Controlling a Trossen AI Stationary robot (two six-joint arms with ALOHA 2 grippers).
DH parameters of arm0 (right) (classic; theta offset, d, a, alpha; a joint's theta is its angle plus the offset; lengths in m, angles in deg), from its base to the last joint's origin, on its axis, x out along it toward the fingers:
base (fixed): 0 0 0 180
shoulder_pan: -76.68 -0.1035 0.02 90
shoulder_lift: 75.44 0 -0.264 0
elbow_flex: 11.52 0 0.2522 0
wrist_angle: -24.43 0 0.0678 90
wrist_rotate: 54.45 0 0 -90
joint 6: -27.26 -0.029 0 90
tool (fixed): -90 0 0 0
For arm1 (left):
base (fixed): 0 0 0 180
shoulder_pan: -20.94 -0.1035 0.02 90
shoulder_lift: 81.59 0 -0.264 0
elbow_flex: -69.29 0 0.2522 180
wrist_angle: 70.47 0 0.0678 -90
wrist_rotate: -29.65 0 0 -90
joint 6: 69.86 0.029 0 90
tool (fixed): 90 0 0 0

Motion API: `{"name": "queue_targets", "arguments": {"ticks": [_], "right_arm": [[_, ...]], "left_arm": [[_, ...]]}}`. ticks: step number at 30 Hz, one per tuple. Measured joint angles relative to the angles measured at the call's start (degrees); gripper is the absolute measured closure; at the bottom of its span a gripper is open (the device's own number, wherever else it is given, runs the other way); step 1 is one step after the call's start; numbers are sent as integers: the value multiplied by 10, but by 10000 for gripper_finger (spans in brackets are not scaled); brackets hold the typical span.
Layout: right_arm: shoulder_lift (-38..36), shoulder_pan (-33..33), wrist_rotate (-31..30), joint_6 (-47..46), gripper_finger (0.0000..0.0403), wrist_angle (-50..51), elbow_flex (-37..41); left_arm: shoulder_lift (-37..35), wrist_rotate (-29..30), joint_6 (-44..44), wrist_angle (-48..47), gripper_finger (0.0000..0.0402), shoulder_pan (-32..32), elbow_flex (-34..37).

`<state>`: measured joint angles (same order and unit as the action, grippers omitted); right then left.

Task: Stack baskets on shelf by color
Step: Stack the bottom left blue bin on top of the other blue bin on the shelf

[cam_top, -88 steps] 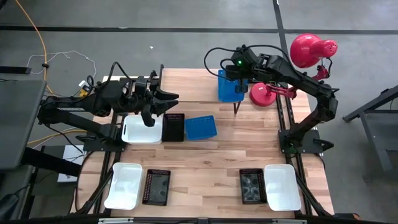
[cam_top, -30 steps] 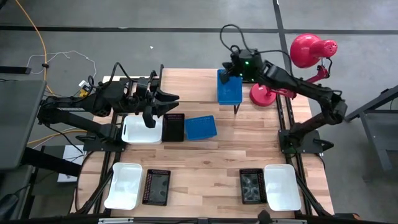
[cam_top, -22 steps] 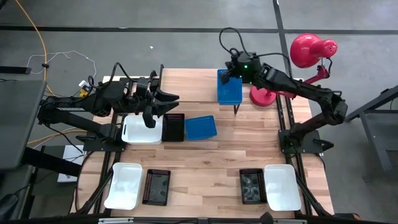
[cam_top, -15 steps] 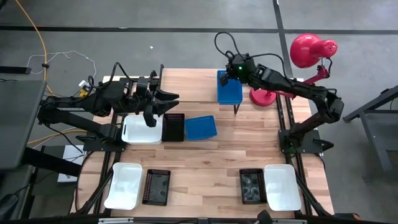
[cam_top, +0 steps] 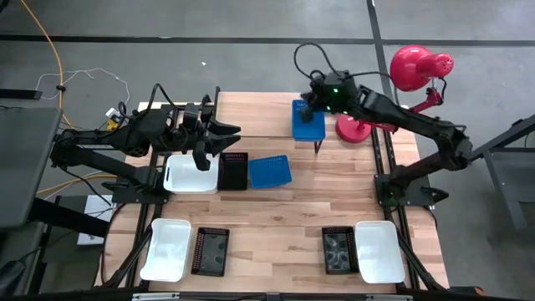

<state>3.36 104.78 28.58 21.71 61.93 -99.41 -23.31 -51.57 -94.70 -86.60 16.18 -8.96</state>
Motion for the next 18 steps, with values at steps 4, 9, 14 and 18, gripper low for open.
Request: {"name": "queue_targets", "arguments": {"ticks": [4,9,14,18], "right_arm": [[-35,-37,160,24,403,73,0],[-39,-127,128,41,403,182,0],[-5,-183,9,41,403,208,0],[26,-190,-39,41,403,214,0]], "left_arm": [[0,0,0,-1,257,0,0],[0,0,-2,-4,257,0,0],[0,0,-4,-4,257,0,0],[0,0,-4,-4,257,0,0]]}}
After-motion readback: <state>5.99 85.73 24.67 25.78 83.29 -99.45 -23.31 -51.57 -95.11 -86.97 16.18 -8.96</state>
